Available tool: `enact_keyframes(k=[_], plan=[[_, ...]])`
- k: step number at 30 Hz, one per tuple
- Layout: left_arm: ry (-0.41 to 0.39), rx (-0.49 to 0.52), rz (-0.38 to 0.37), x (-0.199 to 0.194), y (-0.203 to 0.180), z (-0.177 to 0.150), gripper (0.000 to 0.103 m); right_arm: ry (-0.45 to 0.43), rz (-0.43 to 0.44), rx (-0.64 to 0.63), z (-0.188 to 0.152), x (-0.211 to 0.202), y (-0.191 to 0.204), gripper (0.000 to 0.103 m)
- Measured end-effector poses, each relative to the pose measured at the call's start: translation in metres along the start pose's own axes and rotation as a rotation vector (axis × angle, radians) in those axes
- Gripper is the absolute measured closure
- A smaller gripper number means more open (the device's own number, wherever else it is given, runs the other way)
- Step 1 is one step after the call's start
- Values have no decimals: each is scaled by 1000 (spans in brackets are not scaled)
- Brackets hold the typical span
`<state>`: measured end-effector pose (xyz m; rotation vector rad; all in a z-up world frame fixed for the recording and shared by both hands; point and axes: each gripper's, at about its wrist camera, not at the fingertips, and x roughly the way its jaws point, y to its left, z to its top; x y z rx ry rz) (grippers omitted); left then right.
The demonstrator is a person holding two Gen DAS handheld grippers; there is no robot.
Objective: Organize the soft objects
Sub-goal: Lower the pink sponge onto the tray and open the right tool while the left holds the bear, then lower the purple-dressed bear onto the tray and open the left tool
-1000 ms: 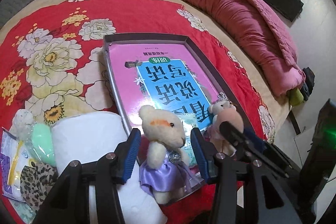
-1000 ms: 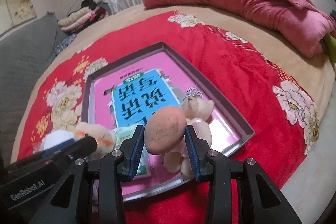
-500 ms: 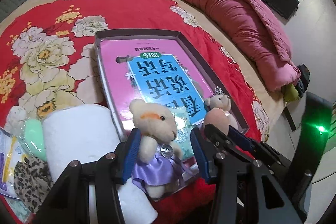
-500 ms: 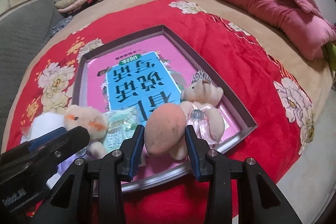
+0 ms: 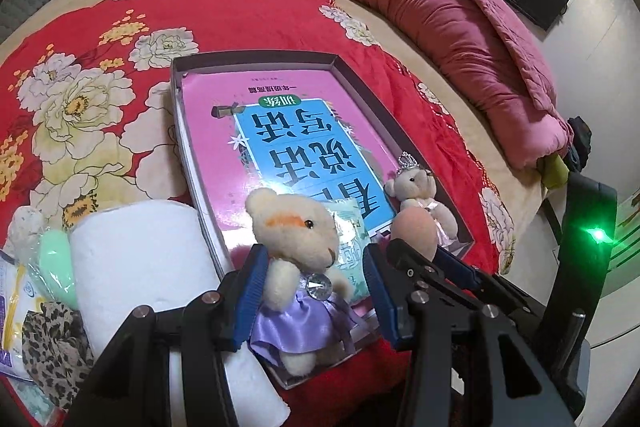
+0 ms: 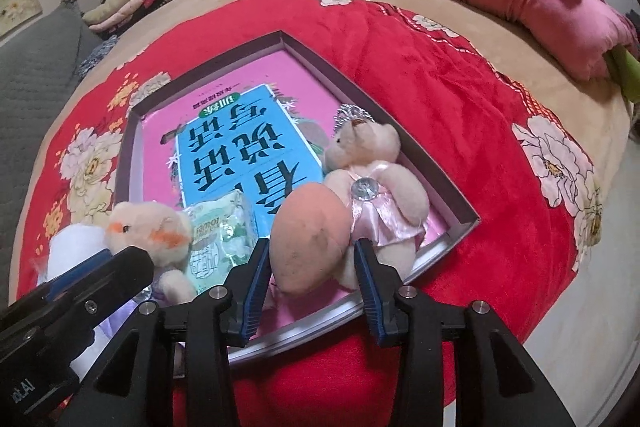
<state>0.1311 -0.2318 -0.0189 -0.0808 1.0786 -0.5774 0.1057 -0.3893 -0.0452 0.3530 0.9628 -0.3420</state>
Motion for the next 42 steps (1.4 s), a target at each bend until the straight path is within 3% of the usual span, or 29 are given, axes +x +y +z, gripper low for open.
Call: enact_keyframes(k=[16,19,36,38,42], plan=[[-12,-5,23,-2,3,-1,54,-55,80,29,2,-11,-3,51],[-11,3,28,-1,2,-2,54,-85,82,49,2,-17,-6,44],[3,92,68,3,-11,-7,54,-180,43,219,3,-32,-41,36],[41,136,95,9,-17,-8,54,-218,31,244,3,-38,-46,36],[44,173,137,14,-24,-11,54,-322,4,304,2,-55,-59,29]])
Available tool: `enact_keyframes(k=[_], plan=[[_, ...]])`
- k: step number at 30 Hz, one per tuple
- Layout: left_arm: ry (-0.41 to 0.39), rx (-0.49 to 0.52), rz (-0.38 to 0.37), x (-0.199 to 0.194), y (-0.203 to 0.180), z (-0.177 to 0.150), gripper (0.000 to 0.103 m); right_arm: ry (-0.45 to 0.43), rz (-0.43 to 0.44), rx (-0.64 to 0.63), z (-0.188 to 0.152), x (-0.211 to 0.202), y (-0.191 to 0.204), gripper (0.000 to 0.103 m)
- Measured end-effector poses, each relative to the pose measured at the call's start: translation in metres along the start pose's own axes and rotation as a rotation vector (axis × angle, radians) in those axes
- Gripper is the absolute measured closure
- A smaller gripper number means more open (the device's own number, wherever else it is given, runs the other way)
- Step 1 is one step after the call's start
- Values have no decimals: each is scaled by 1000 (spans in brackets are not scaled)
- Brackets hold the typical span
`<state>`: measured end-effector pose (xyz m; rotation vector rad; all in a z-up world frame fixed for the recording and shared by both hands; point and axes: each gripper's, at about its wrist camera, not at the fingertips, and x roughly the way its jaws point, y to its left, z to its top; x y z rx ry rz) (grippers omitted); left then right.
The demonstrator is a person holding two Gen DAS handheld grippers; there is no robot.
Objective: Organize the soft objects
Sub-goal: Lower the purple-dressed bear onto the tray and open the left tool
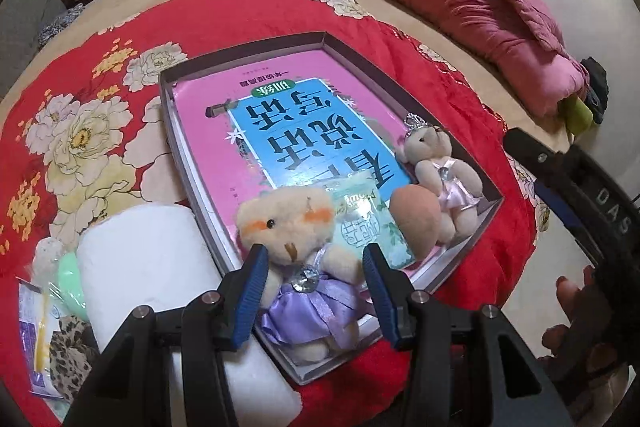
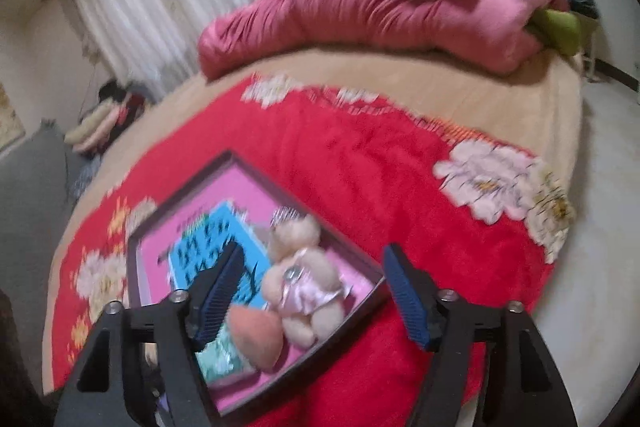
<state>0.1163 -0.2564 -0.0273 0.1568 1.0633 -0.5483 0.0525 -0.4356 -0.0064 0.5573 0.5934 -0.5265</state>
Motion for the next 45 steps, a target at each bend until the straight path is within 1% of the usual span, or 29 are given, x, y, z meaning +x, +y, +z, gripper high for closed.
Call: enact_keyframes(k=[2,7,11,15,16,18,24,29,35,39,45], plan=[[-4,-9,-19,-1,1,0,54,-10,0,8,1,-2,-2,29],[-27,-35,-57,-10,5,2,54,-7,3,-39,2,-7,4,29],[-44,-36,-54,-16,5,2,54,-6,3,-73,0,-9,12,29],[-49,-48,-61,-18,7,2,54,0,-2,-71,-1,-5,14,29],[-51,-53,-66,-19,9,2,53,2,-5,-63,-1,-5,12,29],[-57,-68,-79,-22,12,1,49,7,-8,-52,-1,-2,12,29],[-70,-83,-88,-28,17,-1,48,22,-21,-56,-2,3,13,29],[-92,-89,-94,-38,19,-8,46,26,-30,-92,-4,5,20,29],[-117,-109,-91,-52,25,-15,46,0,-41,-171,-7,2,36,29],[-126,-113,-87,-57,26,-18,45,-37,-48,-240,-12,-5,51,29],[-148,-139,-91,-70,35,-23,45,-80,-44,-279,-13,-14,58,28]])
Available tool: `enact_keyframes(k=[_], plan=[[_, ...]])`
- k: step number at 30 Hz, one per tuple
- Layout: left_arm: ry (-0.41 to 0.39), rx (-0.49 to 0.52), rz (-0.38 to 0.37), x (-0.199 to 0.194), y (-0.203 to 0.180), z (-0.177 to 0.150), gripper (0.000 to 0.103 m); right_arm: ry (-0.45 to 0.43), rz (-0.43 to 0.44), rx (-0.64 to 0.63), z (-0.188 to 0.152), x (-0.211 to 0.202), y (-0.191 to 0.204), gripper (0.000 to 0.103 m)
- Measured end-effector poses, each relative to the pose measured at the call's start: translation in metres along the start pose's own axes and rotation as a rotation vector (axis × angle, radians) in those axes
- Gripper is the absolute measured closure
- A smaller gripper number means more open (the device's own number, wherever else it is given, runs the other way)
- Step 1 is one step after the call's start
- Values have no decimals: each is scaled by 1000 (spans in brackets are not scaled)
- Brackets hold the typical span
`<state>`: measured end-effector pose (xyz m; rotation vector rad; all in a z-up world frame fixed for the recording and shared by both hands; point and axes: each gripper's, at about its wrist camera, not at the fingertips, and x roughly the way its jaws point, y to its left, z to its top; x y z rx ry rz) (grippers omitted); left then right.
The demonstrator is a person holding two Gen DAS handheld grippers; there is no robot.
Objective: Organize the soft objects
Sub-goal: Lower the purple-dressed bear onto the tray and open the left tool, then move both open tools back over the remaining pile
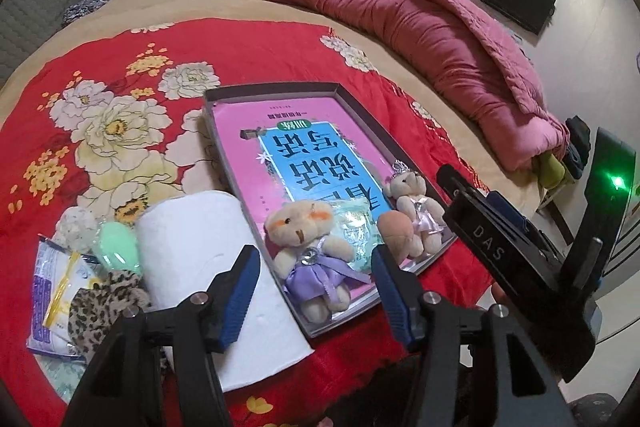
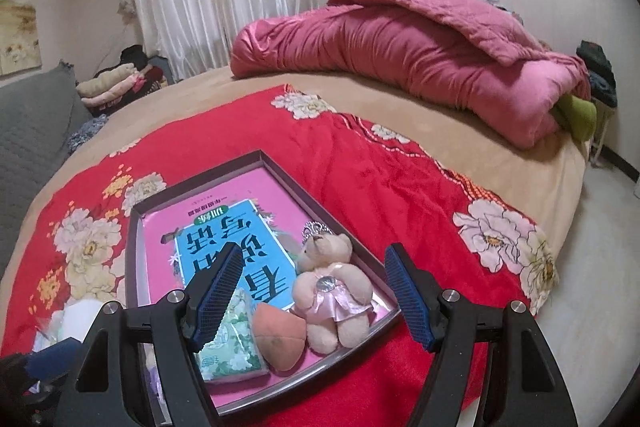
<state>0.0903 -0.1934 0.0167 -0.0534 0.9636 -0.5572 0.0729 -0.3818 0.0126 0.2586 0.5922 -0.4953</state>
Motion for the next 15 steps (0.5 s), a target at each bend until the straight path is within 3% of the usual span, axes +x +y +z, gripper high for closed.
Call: enact_keyframes(k=[7,15], plan=[[-27,-20,8,-20,14,-3,45,-90,-1,-90,0,-20,20,28],[-45,-30,38,-42,35,-13,45,-119,-34,-114,-4,-32,27,28]])
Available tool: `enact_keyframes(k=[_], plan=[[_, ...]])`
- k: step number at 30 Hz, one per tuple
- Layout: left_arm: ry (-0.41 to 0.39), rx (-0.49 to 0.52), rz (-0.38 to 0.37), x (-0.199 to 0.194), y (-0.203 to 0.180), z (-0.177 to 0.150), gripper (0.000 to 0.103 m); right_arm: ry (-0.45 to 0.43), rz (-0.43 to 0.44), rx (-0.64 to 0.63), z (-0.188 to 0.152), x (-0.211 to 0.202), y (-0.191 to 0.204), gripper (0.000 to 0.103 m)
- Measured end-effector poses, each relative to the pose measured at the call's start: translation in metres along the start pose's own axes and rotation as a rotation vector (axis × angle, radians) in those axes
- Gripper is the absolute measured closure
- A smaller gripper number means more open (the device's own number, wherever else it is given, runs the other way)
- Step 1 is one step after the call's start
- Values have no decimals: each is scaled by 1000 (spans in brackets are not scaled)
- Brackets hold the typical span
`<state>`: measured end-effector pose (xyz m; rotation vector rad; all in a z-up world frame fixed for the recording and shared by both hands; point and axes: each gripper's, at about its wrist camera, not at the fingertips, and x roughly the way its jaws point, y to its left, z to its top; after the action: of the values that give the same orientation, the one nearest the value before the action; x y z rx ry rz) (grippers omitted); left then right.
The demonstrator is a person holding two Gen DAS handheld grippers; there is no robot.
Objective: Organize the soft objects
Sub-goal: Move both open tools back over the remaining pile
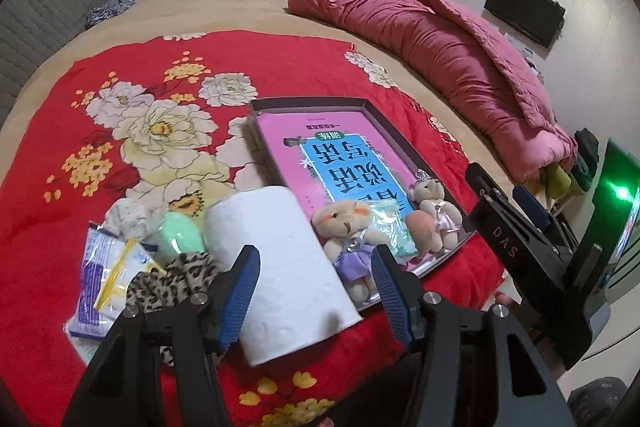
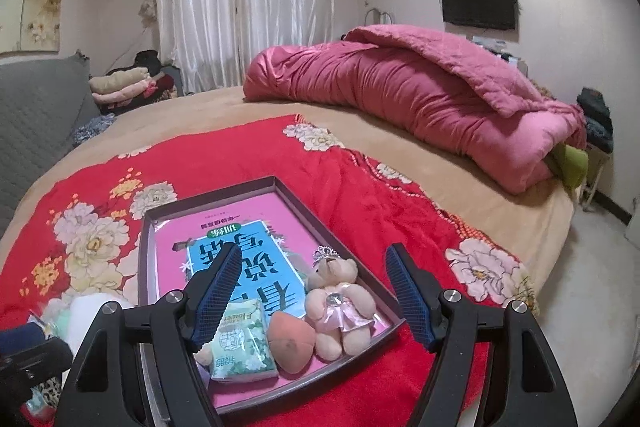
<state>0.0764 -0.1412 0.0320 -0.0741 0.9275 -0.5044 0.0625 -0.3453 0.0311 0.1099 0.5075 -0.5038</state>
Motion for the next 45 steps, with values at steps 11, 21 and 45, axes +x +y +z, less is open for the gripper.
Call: enact_keyframes(k=[11,21,45], plan=[[9,-14,8,-9,19,-7,45,-25,25,-88,-4,-28,34,27],[14,-57,40,-30,48,2,45,-16,117,-169,-5,-56,70,27],[37,-221,203,-68,181,4,45,16,352,-399,-20,-106,168,27]])
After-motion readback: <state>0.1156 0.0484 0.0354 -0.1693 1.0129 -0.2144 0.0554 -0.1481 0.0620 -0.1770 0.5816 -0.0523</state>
